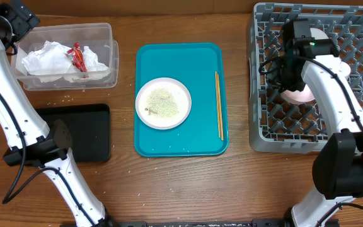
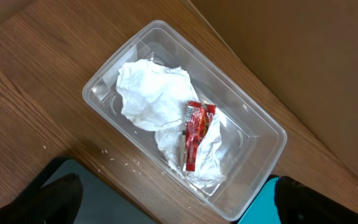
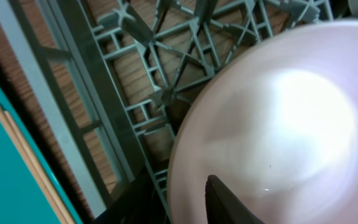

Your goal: Sort waste into correct bins and load items into the dishwasher

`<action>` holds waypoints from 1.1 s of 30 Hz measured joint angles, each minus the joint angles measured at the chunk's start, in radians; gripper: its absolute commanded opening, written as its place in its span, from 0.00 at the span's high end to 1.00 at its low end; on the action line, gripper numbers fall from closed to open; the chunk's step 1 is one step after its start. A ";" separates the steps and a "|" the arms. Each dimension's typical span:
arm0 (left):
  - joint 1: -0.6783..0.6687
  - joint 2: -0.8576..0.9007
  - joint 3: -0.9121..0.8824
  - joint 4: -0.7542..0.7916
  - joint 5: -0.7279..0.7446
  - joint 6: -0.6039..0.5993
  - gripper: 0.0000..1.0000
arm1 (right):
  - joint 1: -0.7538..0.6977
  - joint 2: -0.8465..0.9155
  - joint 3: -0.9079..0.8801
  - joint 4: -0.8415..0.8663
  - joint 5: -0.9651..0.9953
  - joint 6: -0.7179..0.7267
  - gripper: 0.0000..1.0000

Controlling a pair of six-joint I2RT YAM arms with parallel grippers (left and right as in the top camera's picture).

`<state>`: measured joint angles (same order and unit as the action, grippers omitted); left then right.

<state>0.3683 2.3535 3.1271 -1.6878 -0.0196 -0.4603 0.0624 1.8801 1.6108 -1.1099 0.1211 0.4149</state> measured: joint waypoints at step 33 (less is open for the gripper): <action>0.000 0.000 0.000 0.000 0.000 0.000 0.00 | -0.485 -0.003 0.177 -0.319 -0.876 -0.410 0.96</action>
<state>0.3683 2.3535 3.1271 -1.6878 -0.0196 -0.4603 -0.4229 1.8774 1.7882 -1.4288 -0.7551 0.0044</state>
